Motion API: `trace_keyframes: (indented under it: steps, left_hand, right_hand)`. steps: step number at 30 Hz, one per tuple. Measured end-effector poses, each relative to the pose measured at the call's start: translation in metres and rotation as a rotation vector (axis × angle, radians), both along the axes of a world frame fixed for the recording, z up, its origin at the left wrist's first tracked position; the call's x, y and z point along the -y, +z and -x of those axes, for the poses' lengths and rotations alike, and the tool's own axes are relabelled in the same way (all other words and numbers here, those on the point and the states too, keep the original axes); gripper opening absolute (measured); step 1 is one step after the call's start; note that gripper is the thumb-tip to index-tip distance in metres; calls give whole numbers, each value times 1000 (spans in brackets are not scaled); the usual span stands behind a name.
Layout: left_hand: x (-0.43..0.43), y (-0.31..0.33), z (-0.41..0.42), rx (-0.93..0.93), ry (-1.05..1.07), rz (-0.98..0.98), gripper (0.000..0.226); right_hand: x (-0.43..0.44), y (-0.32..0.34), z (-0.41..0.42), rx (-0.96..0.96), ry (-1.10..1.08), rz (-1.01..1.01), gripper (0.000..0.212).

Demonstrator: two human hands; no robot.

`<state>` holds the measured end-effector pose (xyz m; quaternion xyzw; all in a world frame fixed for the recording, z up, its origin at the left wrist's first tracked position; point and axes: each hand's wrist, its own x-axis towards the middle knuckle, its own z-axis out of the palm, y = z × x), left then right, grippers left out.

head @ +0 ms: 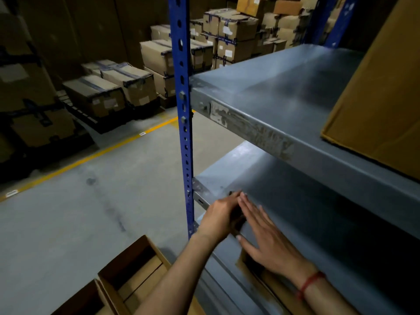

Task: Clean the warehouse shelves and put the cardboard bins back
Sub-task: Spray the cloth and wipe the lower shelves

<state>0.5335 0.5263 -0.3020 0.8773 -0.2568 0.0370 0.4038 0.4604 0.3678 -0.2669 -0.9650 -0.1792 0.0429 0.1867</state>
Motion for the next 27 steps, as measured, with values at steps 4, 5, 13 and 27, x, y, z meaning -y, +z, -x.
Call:
trace_keyframes:
  steps: [4, 5, 13, 27]
  left_hand:
    - [-15, -3, -8, -109, 72, 290, 82]
    - [-19, -9, -5, -67, 145, 297, 82]
    - [-35, -35, 20, 176, 403, 138, 36]
    - [-46, -5, 24, 19, 684, 228, 35]
  right_hand:
    - [-11, -8, -30, 45, 47, -8, 65]
    - [-10, -12, -36, 63, 61, 17, 59]
    - [-32, -22, -60, 62, -75, -165, 43]
    - [-69, -22, -154, 28, 145, -131, 34]
